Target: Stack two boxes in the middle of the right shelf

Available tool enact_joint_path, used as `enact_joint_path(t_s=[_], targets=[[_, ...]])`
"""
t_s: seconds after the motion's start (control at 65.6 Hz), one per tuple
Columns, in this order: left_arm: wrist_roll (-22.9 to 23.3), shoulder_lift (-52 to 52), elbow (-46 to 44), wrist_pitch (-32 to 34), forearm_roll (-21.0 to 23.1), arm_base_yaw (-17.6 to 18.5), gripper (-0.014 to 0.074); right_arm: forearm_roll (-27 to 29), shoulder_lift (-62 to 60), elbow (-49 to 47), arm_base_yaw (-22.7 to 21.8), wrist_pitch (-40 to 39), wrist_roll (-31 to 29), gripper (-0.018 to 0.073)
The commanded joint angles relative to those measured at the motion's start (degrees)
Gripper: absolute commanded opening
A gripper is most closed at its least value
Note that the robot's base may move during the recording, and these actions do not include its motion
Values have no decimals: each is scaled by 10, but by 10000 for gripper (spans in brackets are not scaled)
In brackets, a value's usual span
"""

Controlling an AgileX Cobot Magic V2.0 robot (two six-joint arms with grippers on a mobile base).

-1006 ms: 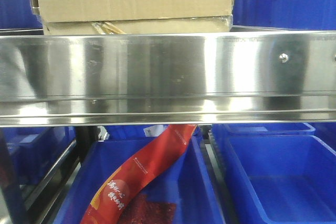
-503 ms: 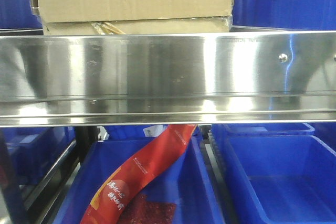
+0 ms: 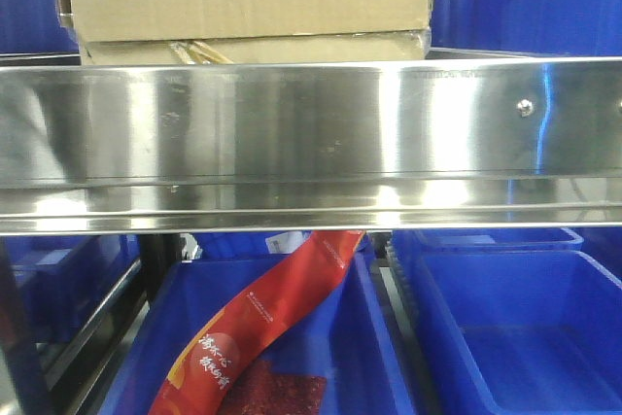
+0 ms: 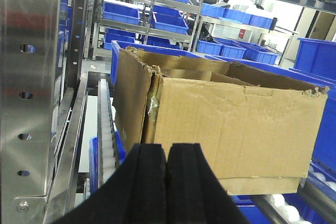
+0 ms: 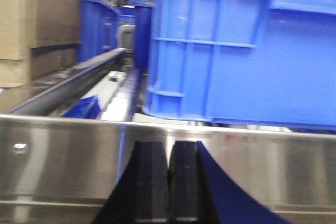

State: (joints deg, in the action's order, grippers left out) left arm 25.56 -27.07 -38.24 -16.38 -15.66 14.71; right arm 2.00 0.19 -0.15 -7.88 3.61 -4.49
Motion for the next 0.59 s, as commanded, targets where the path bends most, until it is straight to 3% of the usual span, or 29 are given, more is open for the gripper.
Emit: enact_joint_path(t_s=[0.0,0.579], targets=[[4,3,-1,12,1,-3,-111,4,-2,2,-3,-15,-1,-163],[4,3,-1,12,1,-3,-111,4,-2,2,-2,-15,-1,-163]])
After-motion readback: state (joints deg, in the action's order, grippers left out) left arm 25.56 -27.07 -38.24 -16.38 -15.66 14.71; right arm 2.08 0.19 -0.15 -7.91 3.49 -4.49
